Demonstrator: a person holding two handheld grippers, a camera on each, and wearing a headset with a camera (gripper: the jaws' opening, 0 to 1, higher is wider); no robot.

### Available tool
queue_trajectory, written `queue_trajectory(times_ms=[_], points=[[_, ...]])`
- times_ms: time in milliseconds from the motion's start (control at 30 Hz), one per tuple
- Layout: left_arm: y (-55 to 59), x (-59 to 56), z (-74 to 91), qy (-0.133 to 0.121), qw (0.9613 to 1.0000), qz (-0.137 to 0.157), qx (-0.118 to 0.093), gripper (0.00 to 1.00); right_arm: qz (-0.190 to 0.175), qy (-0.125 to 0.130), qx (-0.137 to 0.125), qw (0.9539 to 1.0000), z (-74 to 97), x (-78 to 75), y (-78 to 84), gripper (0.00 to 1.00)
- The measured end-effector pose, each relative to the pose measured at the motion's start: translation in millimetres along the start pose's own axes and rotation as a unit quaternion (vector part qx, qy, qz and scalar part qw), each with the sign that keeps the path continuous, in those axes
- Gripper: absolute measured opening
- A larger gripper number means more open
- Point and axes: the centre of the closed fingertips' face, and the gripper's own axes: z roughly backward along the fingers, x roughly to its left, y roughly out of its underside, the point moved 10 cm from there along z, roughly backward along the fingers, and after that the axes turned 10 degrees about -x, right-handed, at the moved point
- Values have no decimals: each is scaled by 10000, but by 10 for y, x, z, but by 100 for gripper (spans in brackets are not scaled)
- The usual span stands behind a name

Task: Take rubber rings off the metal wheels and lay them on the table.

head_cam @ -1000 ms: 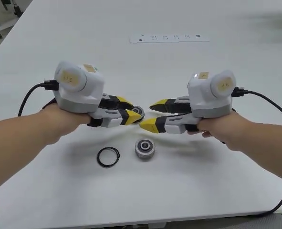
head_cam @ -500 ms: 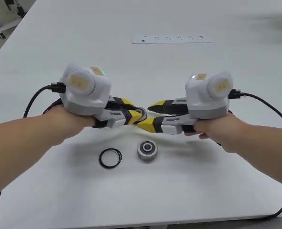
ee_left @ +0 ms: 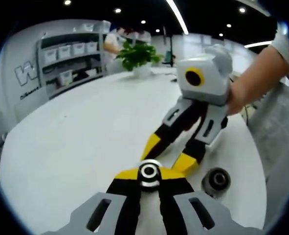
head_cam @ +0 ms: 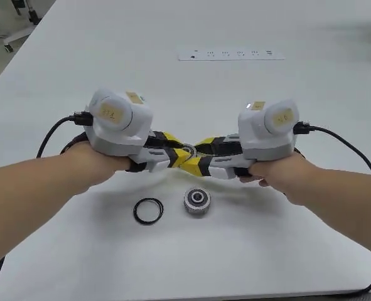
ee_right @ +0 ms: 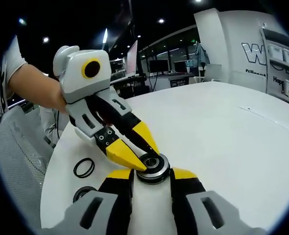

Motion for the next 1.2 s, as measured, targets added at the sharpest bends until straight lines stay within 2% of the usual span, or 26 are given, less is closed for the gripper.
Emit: queue_trajectory(times_ms=[400,533,700,900,1200], points=[[-1,1,-2,-20,10000,6,-2,13,-230,68,-20,9997,58,28,11,23],[-2,1,-3,-36,10000,17,3,13,-190,75,28,9998,96,50,14,22],[-1,0,-2,-57,10000,33,-4,13,-232,65,66,9997,164,42,33,16],[-2,1,-1,-65,10000,64,1,13,-250,84,117,9996,163,37,40,8],[-4,-2,2,-91,9999,82,6,13,-320,117,176,9993,156,26,37,4]])
